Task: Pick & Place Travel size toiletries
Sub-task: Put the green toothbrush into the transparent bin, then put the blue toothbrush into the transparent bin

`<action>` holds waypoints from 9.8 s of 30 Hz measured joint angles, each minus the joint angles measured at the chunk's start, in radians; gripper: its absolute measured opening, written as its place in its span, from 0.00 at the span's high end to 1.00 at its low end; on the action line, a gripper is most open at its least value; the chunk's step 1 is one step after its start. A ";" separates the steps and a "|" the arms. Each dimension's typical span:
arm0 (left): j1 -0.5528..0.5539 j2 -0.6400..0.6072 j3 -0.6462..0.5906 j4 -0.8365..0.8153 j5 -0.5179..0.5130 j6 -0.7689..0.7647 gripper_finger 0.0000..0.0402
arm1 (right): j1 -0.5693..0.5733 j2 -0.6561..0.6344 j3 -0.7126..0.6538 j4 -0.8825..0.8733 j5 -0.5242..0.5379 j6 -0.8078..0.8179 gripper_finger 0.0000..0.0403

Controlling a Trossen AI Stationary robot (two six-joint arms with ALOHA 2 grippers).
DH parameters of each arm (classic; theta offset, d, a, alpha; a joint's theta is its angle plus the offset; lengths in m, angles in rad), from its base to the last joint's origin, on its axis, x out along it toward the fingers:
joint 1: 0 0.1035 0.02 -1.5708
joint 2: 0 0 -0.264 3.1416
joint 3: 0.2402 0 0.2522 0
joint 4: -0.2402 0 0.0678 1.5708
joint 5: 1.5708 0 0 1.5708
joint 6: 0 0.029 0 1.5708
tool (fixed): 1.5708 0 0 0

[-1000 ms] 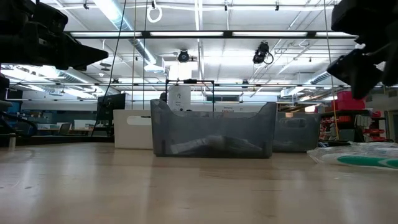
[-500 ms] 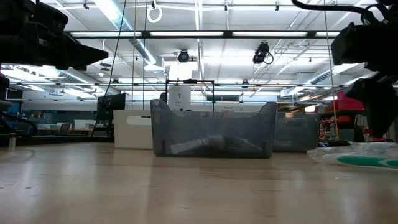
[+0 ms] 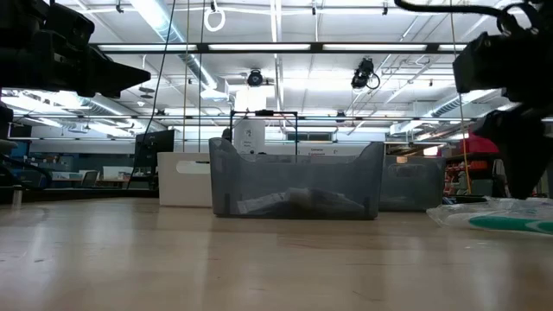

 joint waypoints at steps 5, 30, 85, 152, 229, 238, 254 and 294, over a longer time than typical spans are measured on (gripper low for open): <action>0.000 0.000 0.000 0.000 0.000 0.000 0.93 | 0.003 0.067 0.009 0.009 -0.001 0.027 0.21; 0.000 0.000 0.000 0.000 0.000 0.000 0.93 | 0.001 0.193 0.067 -0.007 -0.003 0.026 0.40; 0.000 0.000 0.000 0.000 0.000 0.000 0.93 | -0.081 -0.059 0.063 -0.131 0.000 -0.140 0.91; 0.000 0.000 0.000 0.000 0.000 0.000 0.93 | -0.931 0.046 0.405 0.494 0.148 -1.082 0.91; 0.000 0.000 0.000 0.000 0.000 0.000 0.93 | -0.725 0.070 0.497 0.193 0.105 -1.014 0.59; 0.000 0.000 0.000 0.001 0.000 0.000 0.93 | -0.640 -0.141 0.205 0.179 0.104 -0.919 0.68; 0.000 0.000 0.000 0.001 -0.003 0.000 0.93 | -0.456 -0.365 -0.080 0.082 0.069 -0.875 0.74; 0.000 0.000 0.000 0.001 -0.003 0.000 0.93 | -0.157 -0.224 0.138 -0.606 0.069 -1.183 0.37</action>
